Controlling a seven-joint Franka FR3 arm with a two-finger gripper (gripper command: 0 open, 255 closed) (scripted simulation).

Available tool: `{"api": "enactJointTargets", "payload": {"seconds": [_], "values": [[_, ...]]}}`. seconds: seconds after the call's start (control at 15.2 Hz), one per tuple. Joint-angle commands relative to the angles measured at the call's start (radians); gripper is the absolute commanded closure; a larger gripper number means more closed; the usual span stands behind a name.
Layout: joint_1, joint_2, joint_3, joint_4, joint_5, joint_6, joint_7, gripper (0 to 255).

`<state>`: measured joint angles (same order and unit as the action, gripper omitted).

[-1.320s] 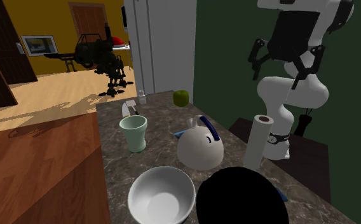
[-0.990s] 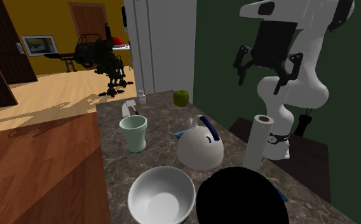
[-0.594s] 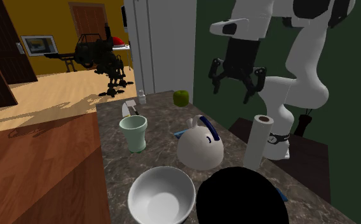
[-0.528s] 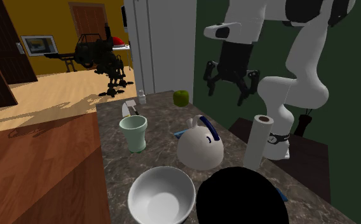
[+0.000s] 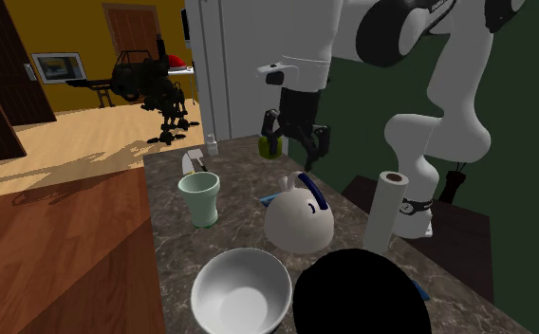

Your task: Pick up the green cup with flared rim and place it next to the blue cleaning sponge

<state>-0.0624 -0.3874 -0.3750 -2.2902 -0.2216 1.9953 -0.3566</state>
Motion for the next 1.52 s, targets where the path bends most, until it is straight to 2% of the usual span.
{"api": "enactJointTargets", "payload": {"seconds": [0.0, 0.26, 0.59, 0.99, 1.45], "values": [[-0.001, 0.066, -0.036, 0.034, 0.01, 0.04, -0.045, 0], [-0.006, 0.201, -0.104, 0.102, 0.053, 0.116, -0.143, 0], [-0.025, 0.391, -0.169, 0.217, 0.158, 0.189, -0.287, 0], [-0.103, 0.634, -0.185, 0.4, 0.323, 0.226, -0.46, 0], [-0.123, 0.693, -0.168, 0.377, 0.363, 0.3, -0.486, 0]]}}
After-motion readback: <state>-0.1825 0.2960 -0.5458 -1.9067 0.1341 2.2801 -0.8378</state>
